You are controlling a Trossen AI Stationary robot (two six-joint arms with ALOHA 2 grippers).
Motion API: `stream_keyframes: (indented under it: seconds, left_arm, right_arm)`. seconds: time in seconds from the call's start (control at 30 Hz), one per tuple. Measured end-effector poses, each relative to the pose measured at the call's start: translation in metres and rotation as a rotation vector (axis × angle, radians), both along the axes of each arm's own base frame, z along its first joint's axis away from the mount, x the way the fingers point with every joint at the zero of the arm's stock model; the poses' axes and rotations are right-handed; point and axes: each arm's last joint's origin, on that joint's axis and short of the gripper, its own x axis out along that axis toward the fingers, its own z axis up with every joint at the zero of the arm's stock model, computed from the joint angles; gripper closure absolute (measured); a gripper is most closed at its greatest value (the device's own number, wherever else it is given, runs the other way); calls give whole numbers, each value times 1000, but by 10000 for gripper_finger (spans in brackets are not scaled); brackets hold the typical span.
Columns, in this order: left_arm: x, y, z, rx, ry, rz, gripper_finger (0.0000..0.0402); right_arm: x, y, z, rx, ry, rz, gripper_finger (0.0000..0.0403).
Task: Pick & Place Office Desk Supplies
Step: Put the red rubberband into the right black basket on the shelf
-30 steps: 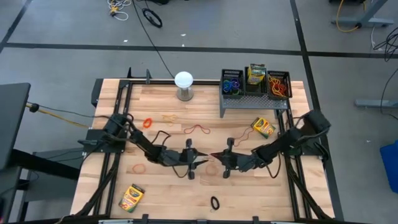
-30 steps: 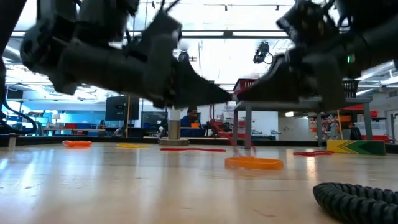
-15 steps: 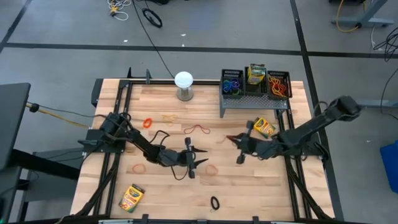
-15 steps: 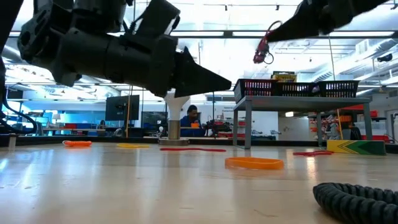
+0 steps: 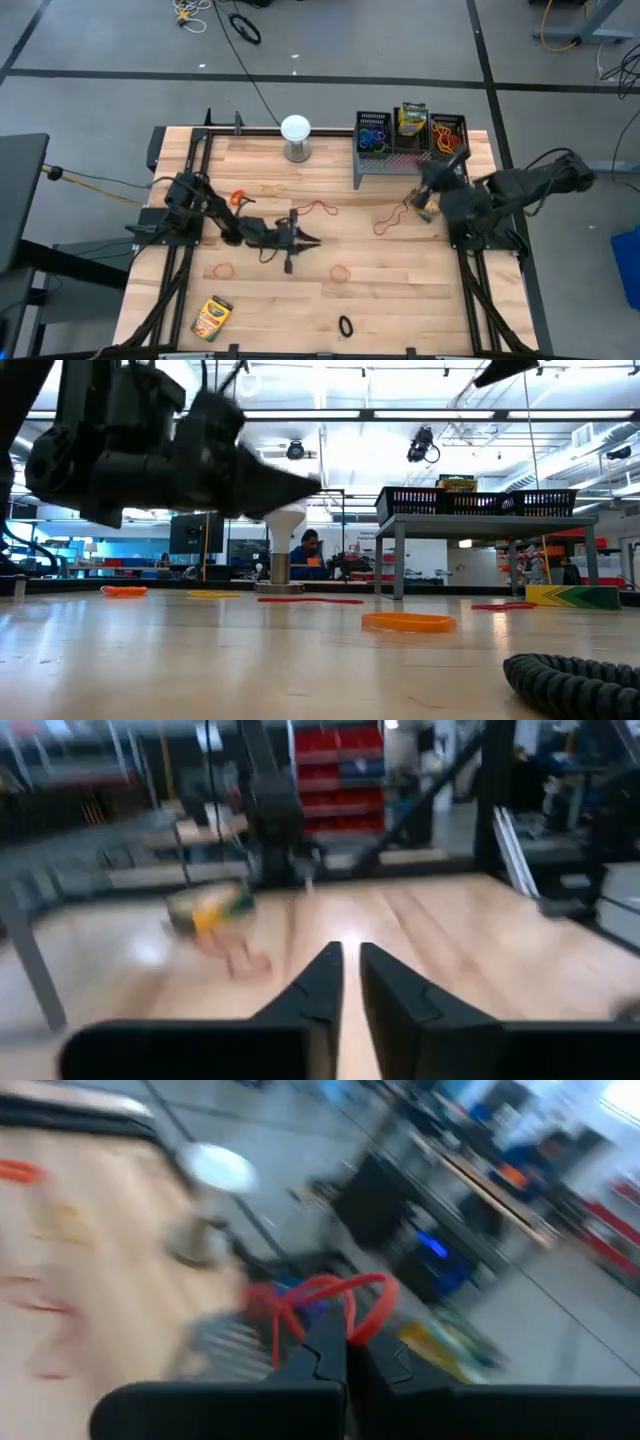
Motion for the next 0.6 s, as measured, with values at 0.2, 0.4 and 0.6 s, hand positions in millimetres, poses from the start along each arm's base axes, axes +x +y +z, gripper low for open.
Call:
stream_keyframes:
  seconds: [0.2, 0.4, 0.6]
  left_arm:
    - [-15, 21, -8, -99, 61, 66, 396]
    - [-14, 21, -7, -96, 50, 65, 378]
    - [-14, 21, -7, -92, 54, 65, 375]
  right_arm:
    - [-18, -48, 16, 31, 113, -299, 403]
    - [-26, -94, 14, 38, 268, -543, 403]
    - [-22, -138, 0, 75, 485, -718, 403]
